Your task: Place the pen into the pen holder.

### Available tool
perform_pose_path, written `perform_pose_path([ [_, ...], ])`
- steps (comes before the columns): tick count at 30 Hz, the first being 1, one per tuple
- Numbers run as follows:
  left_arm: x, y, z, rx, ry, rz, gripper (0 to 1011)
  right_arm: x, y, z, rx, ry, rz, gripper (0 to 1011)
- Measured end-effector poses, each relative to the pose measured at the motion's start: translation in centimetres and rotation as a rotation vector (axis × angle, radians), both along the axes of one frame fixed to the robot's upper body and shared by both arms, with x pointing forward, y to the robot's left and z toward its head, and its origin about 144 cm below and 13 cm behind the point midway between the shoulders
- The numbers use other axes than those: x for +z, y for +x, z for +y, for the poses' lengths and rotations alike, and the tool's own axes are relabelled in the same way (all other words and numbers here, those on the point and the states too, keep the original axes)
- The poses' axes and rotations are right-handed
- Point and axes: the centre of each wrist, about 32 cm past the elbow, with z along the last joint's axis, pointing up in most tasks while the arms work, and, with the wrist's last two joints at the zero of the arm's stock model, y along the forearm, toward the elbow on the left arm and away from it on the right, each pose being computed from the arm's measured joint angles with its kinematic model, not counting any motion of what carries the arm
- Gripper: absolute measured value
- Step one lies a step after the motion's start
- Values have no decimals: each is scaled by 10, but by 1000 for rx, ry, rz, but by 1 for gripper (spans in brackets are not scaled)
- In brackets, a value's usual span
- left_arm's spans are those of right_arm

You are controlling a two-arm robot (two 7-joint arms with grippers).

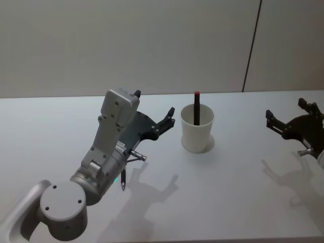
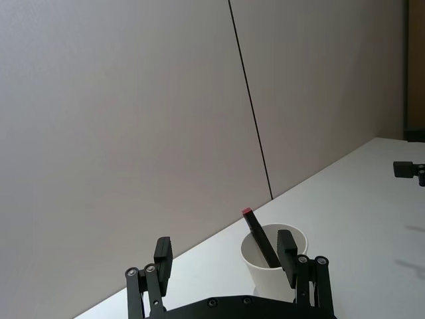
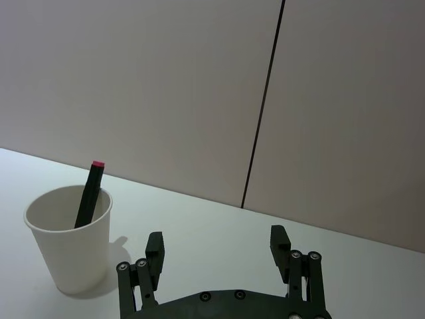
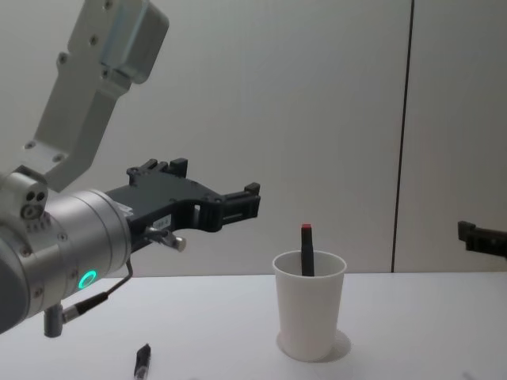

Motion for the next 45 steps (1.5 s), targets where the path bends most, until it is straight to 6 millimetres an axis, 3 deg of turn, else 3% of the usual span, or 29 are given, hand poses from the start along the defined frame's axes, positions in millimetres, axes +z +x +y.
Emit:
perform_pose_path([
  [25, 6, -2, 0, 19, 8, 98, 1004, 2, -10, -7, 3, -18, 14, 1001],
  [45, -2, -7, 3, 100, -70, 334, 1004, 2, -11, -8, 3, -20, 16, 1001],
])
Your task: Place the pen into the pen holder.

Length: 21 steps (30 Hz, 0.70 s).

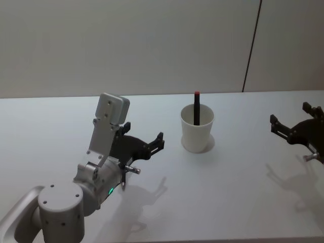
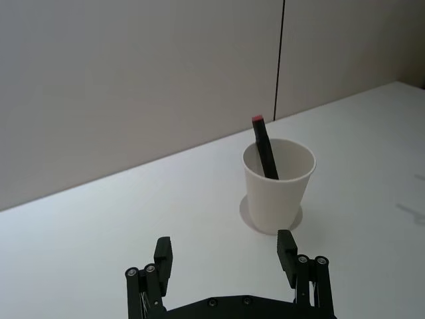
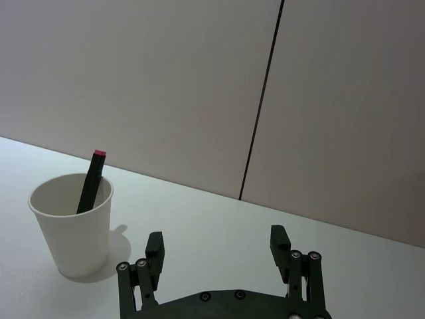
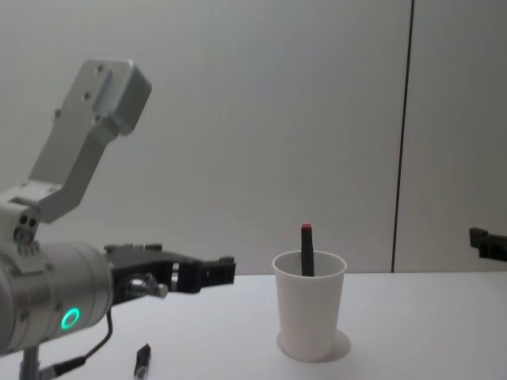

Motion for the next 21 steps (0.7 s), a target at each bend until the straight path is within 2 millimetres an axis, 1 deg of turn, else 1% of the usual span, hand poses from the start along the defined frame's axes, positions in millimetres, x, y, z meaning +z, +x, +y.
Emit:
perform_pose_path([
  [21, -18, 5, 20, 40, 51, 232, 1004, 0, 0, 0, 0, 0, 0, 1001],
])
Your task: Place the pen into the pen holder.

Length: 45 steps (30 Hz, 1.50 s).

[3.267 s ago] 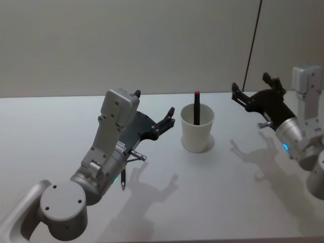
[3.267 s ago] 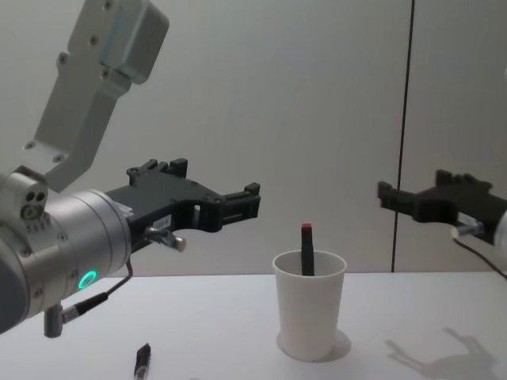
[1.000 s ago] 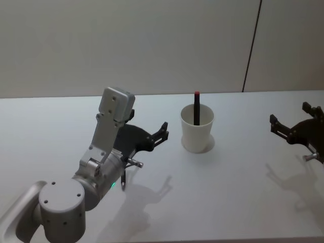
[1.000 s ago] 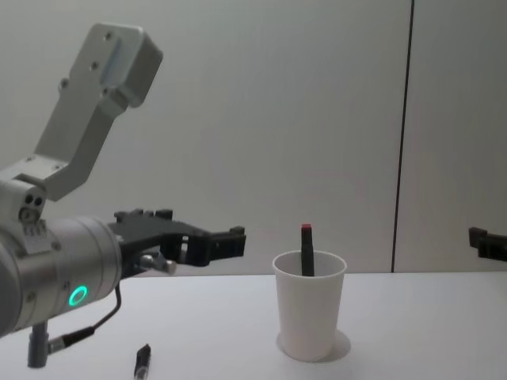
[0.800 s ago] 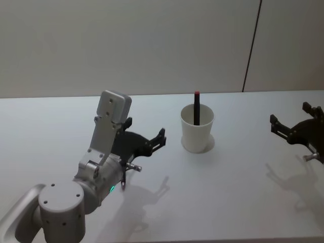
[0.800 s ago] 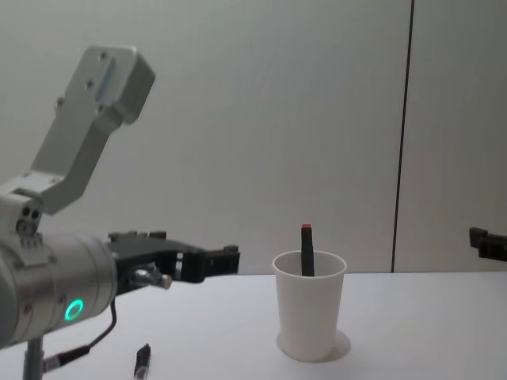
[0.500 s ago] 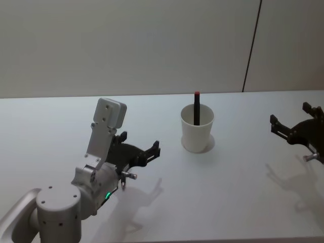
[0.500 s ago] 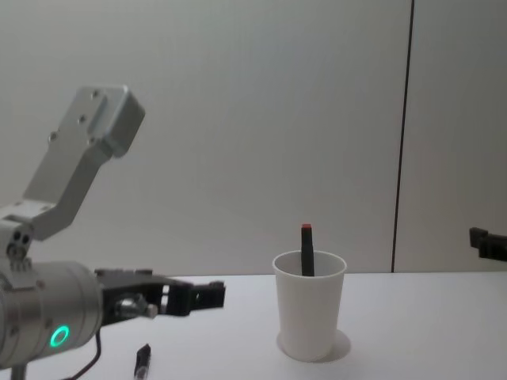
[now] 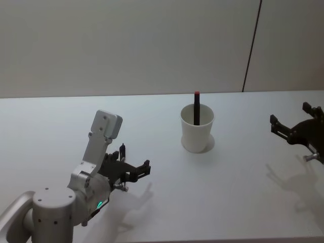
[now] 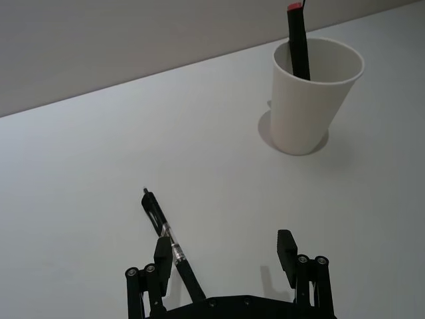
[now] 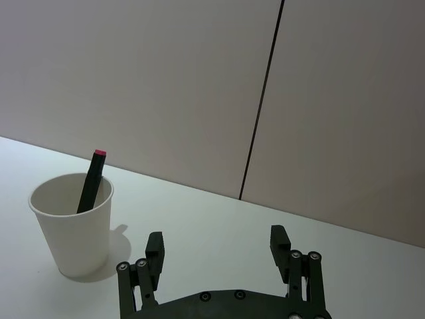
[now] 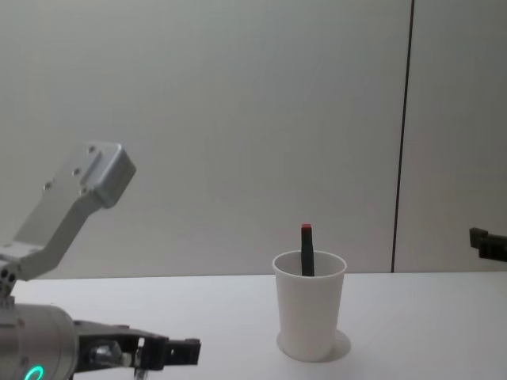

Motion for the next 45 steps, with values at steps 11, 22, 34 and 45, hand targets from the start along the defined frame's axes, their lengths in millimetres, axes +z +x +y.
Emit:
perform_pose_path([
  [11, -9, 8, 6, 27, 19, 56, 1004, 0, 0, 0, 0, 0, 0, 1002],
  [22, -17, 17, 11, 58, 19, 77, 1004, 0, 0, 0, 0, 0, 0, 1001],
  [34, -25, 27, 15, 93, -10, 85, 1004, 0, 0, 0, 0, 0, 0, 1001],
  [45, -32, 33, 15, 112, -36, 97, 1004, 0, 0, 0, 0, 0, 0, 1001],
])
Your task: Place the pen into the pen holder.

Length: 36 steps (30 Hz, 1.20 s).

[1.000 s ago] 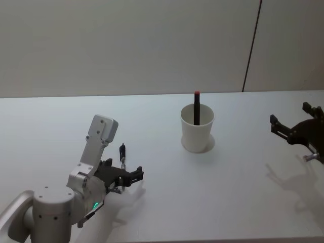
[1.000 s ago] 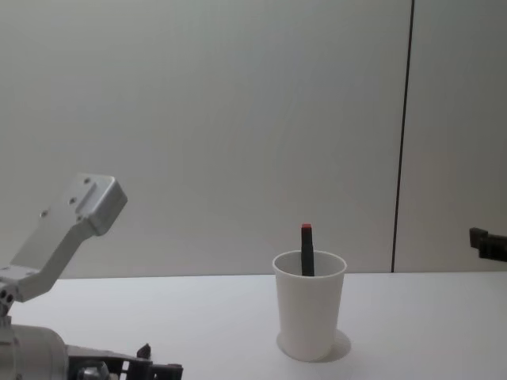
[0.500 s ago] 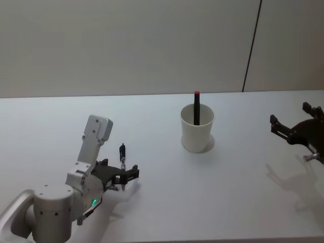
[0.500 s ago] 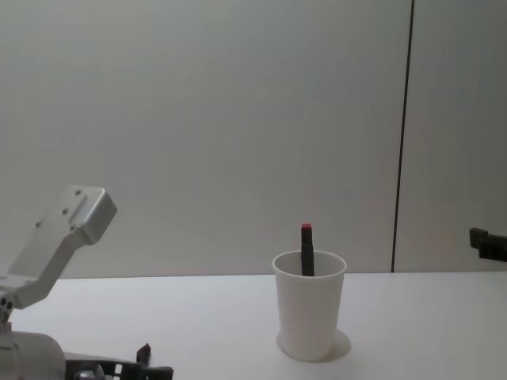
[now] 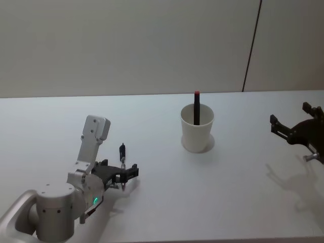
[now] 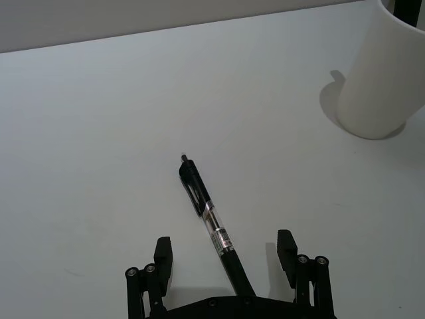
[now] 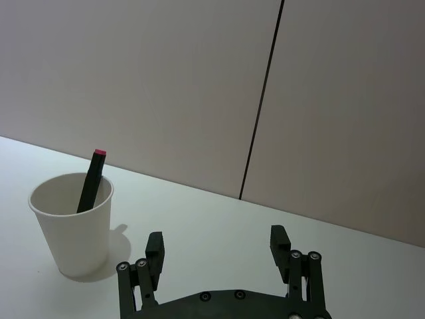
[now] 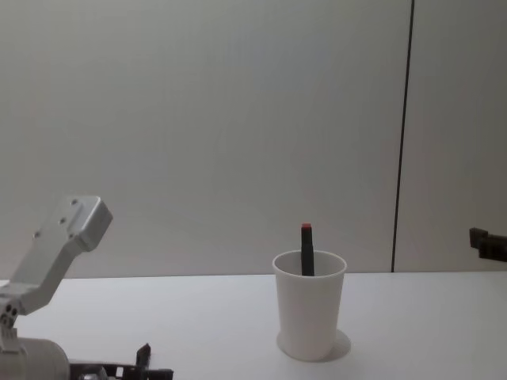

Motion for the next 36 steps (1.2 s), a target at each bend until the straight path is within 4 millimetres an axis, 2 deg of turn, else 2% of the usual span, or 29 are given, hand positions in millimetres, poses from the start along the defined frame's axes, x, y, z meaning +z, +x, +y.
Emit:
perform_pose_path([
  [14, -5, 4, -1, 6, -13, 25, 981, 0, 0, 0, 0, 0, 0, 1001],
  [19, -5, 4, -2, 5, -13, 35, 883, 0, 0, 0, 0, 0, 0, 1001],
  [20, -5, 4, -2, 5, -13, 37, 831, 0, 0, 0, 0, 0, 0, 1001],
  [24, -5, 4, -3, 5, -11, 47, 726, 0, 0, 0, 0, 0, 0, 1001],
  [28, -6, 3, -4, 8, -6, 56, 557, 0, 0, 0, 0, 0, 0, 1001],
  [29, -6, 3, -4, 9, -5, 58, 557, 0, 0, 0, 0, 0, 0, 1002],
  [36, -6, 2, -6, 14, 3, 74, 336, 0, 0, 0, 0, 0, 0, 1001],
])
